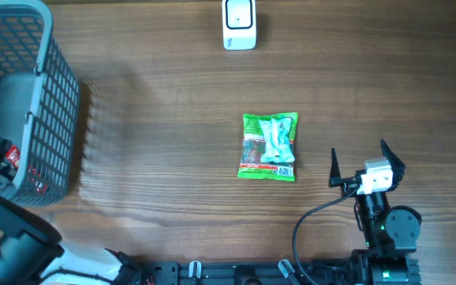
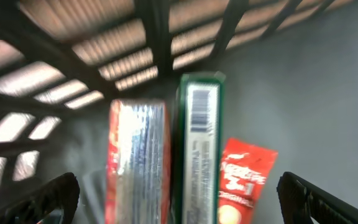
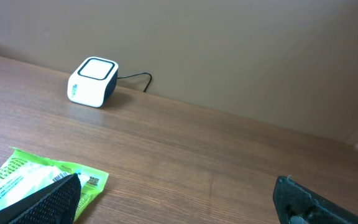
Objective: Scan the item barcode
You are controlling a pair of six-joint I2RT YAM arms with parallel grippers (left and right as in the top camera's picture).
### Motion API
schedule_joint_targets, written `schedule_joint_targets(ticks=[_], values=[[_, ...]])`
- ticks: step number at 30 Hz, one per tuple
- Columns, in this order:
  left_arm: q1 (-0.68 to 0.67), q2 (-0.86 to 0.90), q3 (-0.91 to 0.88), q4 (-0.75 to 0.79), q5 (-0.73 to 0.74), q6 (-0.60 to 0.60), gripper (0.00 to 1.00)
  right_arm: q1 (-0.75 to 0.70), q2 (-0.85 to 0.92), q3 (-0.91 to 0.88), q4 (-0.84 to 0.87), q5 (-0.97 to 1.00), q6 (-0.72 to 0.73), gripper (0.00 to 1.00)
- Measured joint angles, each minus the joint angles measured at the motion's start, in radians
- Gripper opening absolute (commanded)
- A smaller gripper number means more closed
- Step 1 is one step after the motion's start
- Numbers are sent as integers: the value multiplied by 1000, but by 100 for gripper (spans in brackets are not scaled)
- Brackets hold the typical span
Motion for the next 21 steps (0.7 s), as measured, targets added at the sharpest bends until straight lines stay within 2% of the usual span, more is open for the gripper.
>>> schedule_joint_targets(ticks=[4,5,6,8,12,16,19,21], values=[[1,36,-1,1,-1,0,100,0,0,0,0,0,0,99],[2,44,-1,8,-1,-1,97,0,0,0,0,0,0,100],[2,53,-1,16,-2,-4,93,0,0,0,0,0,0,100],[3,72,-1,26,-2,-10,76,0,0,0,0,0,0,100],[3,86,-1,42,-4,-18,58,0,0,0,0,0,0,100],[3,87,-1,42,-4,-19,60,0,0,0,0,0,0,100],[3,96,-1,42,-4,-20,55,0,0,0,0,0,0,100],[3,101,-1,42,-4,-22,55,0,0,0,0,0,0,100]])
